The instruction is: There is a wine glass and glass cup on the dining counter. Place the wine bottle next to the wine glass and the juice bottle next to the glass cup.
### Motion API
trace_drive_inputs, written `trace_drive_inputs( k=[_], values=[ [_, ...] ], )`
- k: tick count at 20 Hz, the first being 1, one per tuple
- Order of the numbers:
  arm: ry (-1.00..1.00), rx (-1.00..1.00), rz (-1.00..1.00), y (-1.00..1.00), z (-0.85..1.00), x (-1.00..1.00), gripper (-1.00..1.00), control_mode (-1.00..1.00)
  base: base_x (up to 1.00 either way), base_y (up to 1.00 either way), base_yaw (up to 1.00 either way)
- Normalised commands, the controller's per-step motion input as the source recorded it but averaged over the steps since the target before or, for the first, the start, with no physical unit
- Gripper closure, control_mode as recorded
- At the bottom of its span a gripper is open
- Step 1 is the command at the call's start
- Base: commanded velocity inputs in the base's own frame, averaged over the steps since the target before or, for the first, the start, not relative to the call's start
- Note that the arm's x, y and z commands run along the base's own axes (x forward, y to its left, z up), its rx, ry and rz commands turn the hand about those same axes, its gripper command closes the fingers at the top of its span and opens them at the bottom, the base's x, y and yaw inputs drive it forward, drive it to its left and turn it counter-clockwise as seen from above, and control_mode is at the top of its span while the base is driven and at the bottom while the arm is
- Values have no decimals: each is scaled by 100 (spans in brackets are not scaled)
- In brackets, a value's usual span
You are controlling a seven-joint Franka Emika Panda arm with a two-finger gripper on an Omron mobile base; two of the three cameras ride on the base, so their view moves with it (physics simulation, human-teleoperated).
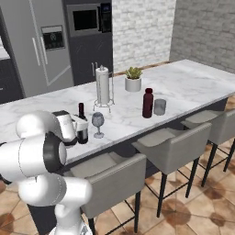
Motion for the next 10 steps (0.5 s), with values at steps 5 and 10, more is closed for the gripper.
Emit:
trace_drive_inputs(
  k=[5,10],
  values=[
    [0,0,-4,0,-15,0,100,-100,0,0,0],
    [0,0,-3,0,-17,5,100,-100,0,0,0]
  ],
)
